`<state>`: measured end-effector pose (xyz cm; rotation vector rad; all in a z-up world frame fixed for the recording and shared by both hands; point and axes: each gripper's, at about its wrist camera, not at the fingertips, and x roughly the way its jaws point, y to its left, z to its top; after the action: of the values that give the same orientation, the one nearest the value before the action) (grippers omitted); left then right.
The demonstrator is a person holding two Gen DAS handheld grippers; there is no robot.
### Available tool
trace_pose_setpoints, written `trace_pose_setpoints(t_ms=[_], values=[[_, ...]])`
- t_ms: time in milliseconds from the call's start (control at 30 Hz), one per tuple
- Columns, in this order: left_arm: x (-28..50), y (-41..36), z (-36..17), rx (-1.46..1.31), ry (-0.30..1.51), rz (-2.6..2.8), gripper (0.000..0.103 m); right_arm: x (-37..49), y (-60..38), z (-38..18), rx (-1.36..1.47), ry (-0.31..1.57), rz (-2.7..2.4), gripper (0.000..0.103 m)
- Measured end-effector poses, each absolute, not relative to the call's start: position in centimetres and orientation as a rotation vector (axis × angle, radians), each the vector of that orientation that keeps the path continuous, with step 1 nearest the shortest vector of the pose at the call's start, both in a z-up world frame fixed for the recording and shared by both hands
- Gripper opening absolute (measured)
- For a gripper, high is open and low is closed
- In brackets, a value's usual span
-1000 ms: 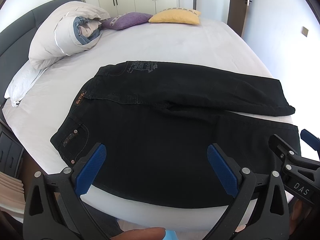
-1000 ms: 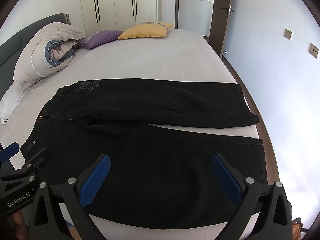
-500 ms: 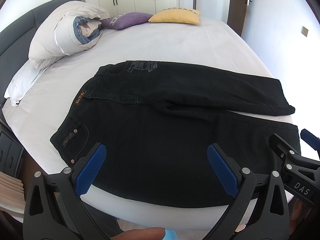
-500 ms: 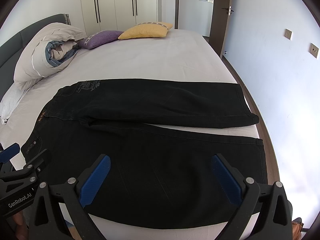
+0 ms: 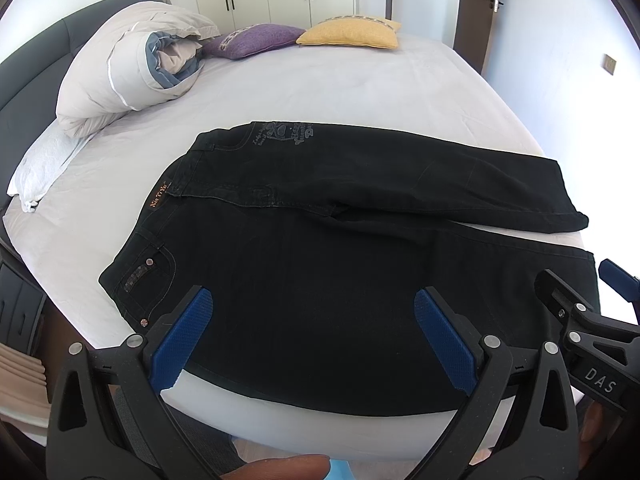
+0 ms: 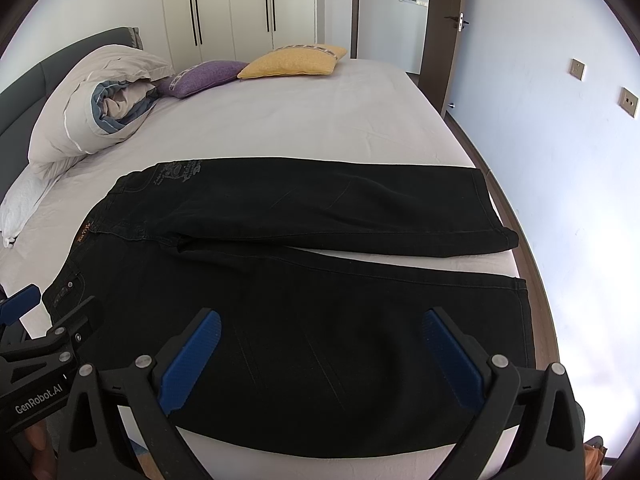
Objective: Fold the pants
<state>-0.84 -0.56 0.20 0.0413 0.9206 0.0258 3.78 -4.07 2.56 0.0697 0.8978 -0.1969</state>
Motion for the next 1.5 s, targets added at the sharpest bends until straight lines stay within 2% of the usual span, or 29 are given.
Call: trace_pose_setpoints(t_ms=[733,933,1033,1133,1267,1433,1500], values=[[-0.5,-0.2,0.0,0.005,0.936,0.012,0.103,3.9,-3.6,2.3,0.046,0.909,-0.179,0.103],[0.5,1.3,-0.2,-0.094,0.957,-0.019,0.103,4.3,-3.5,2.2,0.028,0.908,-0.163,0.103],[2.2,3.7,0.0,-0.258,0.959,-0.059,0.103,5.4,-3.8,2.8,0.031,0.887,-0.070,0.103],[5.3,7.8,0.0,-0.566,0.947,-0.147,0.103,7.7,-4.1,3.8,0.030,0.867,0.059,0.103],[9.5,13.9,1.6,-0.900,0.752,-0.101,0.103,12.0,-4.5,5.4,0.034,0.826,0.223,0.103],[17.3,17.3,4.2,-0.903,0.697,-0.163,0.103,17.9,-3.2,5.5,-0.091,0.790,0.392,0.103],[21.5,16.7,6.0,-0.589,0.693,-0.061,0.103,20.4,-2.9,4.7,-0.141,0.803,0.435,0.103]])
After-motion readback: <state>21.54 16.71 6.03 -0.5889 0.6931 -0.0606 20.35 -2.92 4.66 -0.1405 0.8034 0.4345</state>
